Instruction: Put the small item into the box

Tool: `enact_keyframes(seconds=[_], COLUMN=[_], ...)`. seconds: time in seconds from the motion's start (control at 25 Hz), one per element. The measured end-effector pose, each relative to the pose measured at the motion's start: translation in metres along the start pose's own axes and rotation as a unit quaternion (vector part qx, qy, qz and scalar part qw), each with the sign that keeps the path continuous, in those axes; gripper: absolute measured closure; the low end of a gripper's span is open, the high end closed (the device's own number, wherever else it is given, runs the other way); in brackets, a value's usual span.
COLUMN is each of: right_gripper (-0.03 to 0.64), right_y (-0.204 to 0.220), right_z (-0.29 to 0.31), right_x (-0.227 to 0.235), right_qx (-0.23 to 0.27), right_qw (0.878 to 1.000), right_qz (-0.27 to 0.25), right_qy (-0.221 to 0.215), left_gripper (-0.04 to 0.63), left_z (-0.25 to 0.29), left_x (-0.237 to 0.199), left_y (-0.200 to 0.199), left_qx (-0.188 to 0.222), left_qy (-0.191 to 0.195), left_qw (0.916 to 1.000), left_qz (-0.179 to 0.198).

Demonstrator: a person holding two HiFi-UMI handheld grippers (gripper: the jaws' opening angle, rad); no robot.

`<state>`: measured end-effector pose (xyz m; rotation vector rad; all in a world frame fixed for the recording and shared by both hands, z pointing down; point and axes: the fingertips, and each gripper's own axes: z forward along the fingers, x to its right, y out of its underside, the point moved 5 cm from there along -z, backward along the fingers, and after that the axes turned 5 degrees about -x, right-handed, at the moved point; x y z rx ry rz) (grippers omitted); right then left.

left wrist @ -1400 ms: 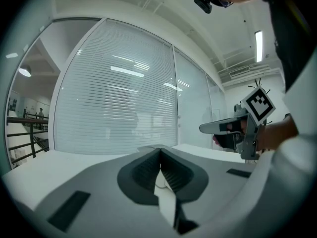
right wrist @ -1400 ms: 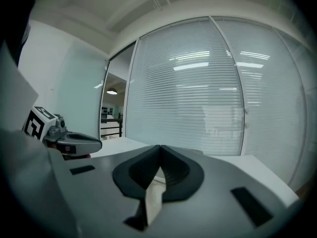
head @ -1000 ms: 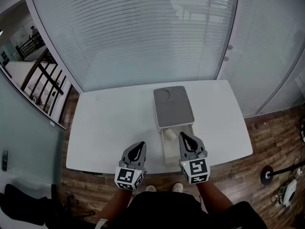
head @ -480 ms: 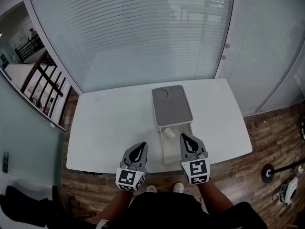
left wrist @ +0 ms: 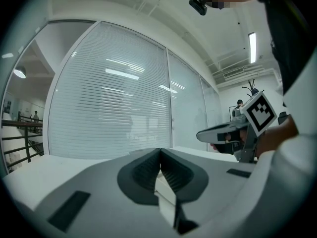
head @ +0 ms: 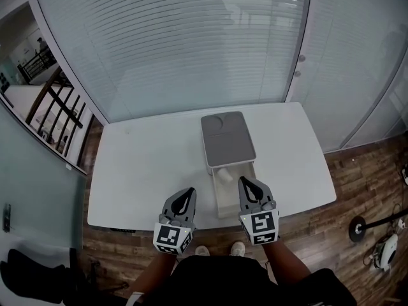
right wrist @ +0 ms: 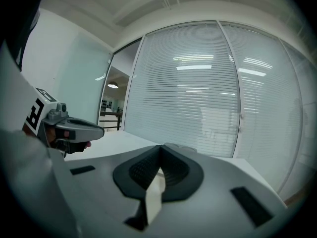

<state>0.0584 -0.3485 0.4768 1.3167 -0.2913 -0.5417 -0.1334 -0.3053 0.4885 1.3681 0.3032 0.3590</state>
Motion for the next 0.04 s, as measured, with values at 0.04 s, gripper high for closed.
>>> enact_keyframes(seconds=[0.04], right_gripper=[0.613], right_y=[0.0001], right_z=[0.0003], right_x=[-0.0002], right_qx=[0.000], right_qw=[1.000], right_qz=[-0.001], right_qy=[0.000], left_gripper=[0.583], left_z=[0.0003], left_x=[0.0000], left_y=[0.0002], left_qx=[0.000], left_qy=[0.000], left_qw=[1.0000], left_qz=[0.000])
